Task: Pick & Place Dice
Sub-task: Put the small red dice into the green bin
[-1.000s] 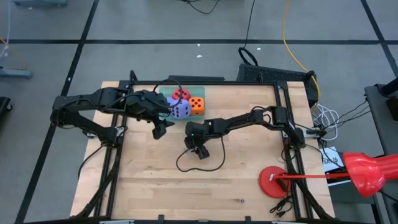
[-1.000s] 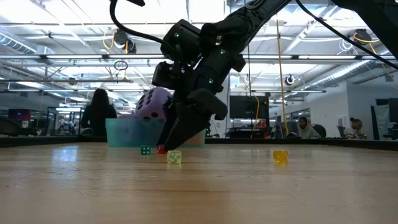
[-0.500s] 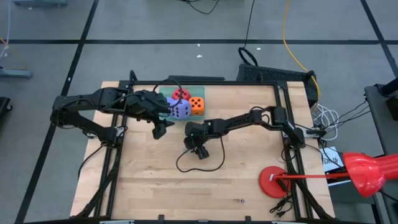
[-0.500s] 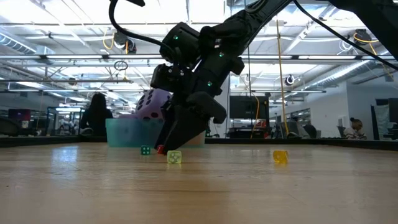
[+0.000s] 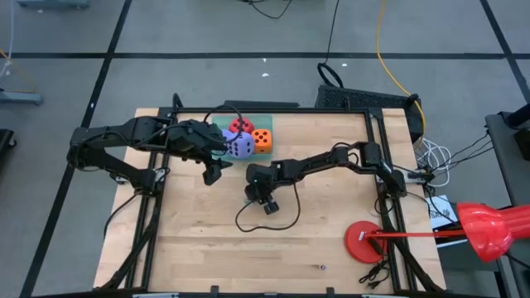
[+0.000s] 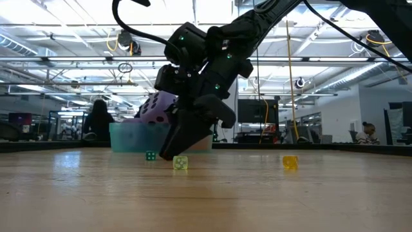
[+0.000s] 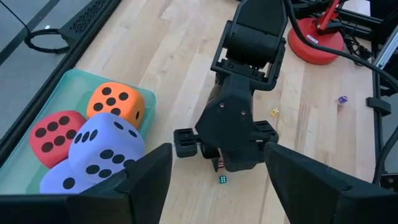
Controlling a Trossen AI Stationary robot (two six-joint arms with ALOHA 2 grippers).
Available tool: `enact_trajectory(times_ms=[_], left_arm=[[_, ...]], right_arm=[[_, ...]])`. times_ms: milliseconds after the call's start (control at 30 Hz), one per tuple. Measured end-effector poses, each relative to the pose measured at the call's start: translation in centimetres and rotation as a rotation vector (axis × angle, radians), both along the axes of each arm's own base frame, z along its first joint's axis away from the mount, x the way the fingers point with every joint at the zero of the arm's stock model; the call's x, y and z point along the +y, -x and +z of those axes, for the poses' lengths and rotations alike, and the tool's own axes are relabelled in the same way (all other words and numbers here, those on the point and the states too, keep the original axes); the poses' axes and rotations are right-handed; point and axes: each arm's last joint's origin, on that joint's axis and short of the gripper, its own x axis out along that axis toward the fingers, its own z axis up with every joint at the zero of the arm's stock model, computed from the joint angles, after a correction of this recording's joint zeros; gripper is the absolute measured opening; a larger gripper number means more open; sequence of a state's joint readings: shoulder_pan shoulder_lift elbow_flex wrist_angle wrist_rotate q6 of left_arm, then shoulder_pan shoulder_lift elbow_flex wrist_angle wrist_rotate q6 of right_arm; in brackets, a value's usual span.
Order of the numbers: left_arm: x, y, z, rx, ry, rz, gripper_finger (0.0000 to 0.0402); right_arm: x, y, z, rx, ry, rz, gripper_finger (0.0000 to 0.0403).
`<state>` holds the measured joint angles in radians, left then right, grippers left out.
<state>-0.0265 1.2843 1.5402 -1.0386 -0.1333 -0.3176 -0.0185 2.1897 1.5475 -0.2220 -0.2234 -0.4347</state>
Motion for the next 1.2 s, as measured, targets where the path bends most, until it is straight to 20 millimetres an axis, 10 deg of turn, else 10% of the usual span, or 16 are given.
enact_trajectory(times_ms=[600,1200], left_arm=[[0.0,0.0,0.0,0.0,0.0,0.0,0.0267],[0.0,0.0,0.0,-0.004,0.0,-0.001,0.0267]], right_arm=[[-0.4,0.3,0.7,0.025,-0.037,-0.102,0.0056],[-3.0,3.2,9.3,-0.055,-0.013,-0.211,0.0049]])
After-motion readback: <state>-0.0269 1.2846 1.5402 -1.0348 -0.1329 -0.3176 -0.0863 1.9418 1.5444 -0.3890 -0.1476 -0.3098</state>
